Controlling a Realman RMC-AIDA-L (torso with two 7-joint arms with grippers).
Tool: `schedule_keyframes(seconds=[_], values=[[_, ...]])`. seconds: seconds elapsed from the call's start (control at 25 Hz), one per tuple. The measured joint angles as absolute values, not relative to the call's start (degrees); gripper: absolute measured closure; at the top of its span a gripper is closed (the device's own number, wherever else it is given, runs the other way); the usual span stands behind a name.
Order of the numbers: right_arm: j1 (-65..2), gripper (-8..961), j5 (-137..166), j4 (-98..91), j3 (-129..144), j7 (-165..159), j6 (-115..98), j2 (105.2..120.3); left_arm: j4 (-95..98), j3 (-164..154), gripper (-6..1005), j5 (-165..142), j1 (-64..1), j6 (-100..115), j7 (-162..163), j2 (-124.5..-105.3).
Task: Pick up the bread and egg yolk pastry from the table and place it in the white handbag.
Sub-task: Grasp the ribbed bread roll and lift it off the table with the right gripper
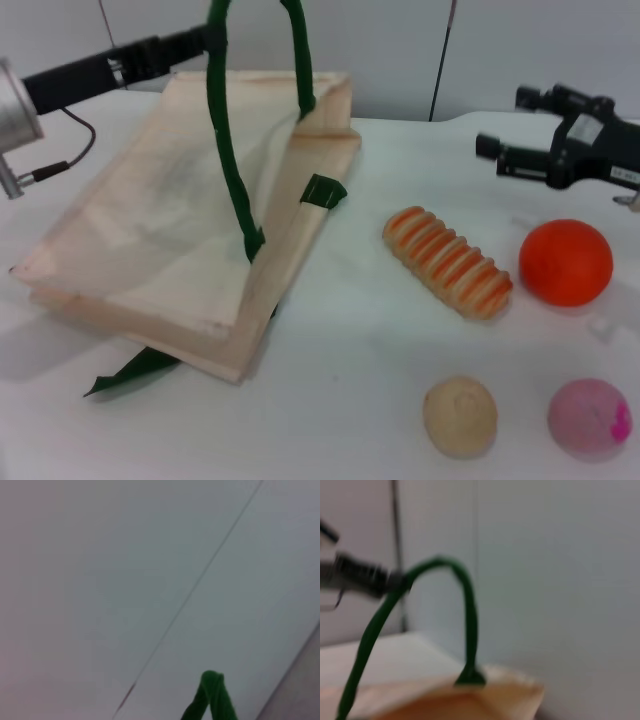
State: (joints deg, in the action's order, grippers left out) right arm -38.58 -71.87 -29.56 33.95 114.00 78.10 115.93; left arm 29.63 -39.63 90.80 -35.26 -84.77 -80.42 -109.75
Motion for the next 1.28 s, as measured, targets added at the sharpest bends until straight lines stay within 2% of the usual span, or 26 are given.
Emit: schedule_keyframes(seconds=[0.36,0.8,1.28], values=[[-43.38,61,-53.55,-35.75,39.17,97.0,80.45,116.38,29.62,-38.12,879,93.86,-34.51,-89.03,-81.5,-108.66],[-45.76,61,-51.13,-36.08,54.4,83.52,72.67,116.57,29.62,-32.2,879,94.17,-34.49,-94.55,-81.21,-107.53],[-42.72,61,-51.07,-48.85,80.56,63.21,65.67,116.73,29.62,-31.43,880,94.85,-34.73,-95.01,-81.04,-107.26]])
